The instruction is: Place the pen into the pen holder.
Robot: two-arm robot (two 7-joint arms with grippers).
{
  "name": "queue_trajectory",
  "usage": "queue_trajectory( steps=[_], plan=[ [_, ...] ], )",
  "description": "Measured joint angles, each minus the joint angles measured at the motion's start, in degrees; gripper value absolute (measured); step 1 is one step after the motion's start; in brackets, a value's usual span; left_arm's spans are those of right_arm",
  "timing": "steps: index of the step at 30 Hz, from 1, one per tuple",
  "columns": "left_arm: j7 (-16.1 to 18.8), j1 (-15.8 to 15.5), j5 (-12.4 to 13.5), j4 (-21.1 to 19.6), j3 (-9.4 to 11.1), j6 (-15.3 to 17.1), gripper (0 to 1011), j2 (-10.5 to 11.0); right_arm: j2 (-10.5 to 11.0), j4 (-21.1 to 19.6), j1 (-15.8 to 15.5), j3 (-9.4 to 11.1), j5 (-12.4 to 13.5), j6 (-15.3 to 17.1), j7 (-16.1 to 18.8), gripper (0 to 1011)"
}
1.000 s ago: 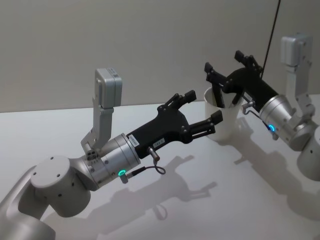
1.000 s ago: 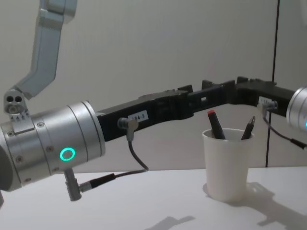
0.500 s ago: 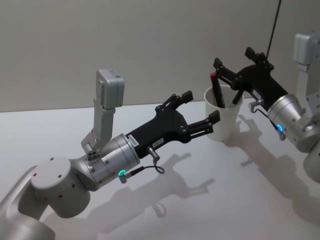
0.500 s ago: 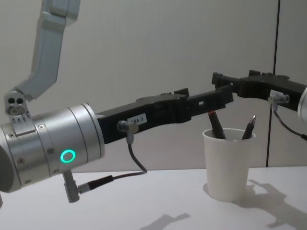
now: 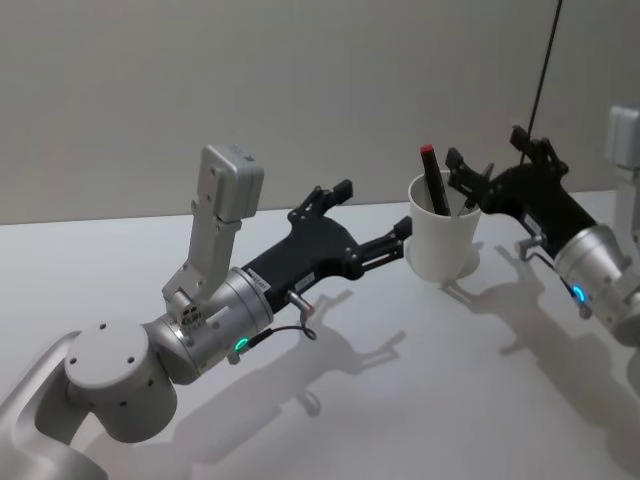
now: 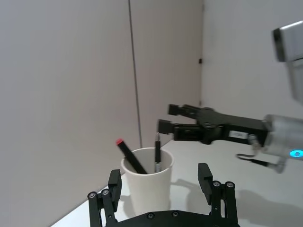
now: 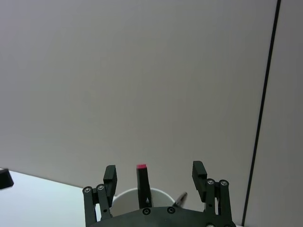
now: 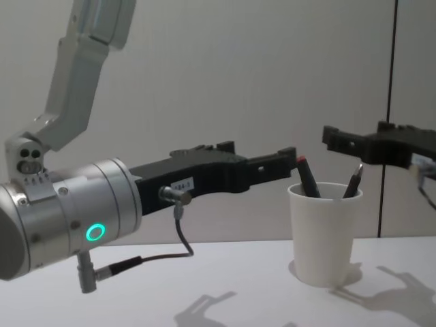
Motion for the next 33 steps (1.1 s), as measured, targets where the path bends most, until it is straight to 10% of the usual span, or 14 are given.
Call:
queue_trajectory(
  steps=[33],
  plan=[
    [22.7,1.2,13.0,-2.5,2.5,-0.9,1003,2.7,4.4,-13.4,-14.9,2.8,-1.4,2.3,-5.9,1002]
  ],
)
